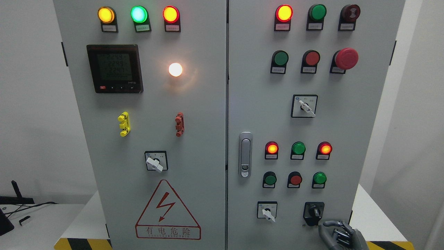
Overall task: Trip black knob to open circuit
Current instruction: 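Raise the right hand up toward the black rotary knob, then grip the black knob with the right hand and twist it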
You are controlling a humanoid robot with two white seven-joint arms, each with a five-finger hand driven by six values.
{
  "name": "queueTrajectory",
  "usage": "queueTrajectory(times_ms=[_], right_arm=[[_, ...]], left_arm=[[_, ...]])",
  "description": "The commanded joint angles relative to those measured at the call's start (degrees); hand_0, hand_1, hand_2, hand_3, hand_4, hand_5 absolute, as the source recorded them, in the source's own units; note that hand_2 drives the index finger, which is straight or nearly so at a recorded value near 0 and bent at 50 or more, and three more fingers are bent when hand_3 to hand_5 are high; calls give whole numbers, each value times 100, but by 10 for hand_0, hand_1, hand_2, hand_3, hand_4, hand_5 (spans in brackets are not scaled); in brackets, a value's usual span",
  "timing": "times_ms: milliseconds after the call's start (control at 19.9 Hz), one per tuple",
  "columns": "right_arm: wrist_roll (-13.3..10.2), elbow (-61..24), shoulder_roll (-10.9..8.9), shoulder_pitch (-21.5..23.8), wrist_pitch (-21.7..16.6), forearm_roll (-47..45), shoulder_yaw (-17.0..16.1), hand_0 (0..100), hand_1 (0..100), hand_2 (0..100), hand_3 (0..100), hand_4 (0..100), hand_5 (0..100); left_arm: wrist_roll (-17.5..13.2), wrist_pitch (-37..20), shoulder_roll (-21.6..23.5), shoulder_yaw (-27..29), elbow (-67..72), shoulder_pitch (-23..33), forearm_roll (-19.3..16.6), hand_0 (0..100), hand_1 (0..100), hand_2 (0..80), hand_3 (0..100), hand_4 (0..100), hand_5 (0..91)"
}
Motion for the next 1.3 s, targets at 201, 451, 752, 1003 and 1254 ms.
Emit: queueTrajectory(times_ms=[201, 451, 752, 1003, 1254], right_arm=[[-2, 21, 29, -78, -7, 53, 65, 405, 814, 493, 1000, 965, 889], [-2, 21, 46, -78, 2, 88, 82, 409, 813, 493, 1000, 965, 889], [-2, 3, 99, -78, -15, 123, 144, 413, 813, 492, 1000, 964, 889], [-2, -14, 99, -78, -15, 123, 232, 416, 813, 515, 1000, 964, 889], [-2, -84, 99, -87, -15, 123, 293, 417, 813, 516, 1000, 964, 890]], left_arm=[[-4, -5, 2, 0, 0, 0, -176, 120, 389, 0, 0, 0, 0], [-4, -5, 2, 0, 0, 0, -176, 120, 389, 0, 0, 0, 0], [-4, -5, 2, 0, 0, 0, -176, 120, 389, 0, 0, 0, 0], [-4, -5, 2, 0, 0, 0, -176, 120, 389, 0, 0, 0, 0], [-4, -5, 2, 0, 0, 0, -176, 120, 389, 0, 0, 0, 0]])
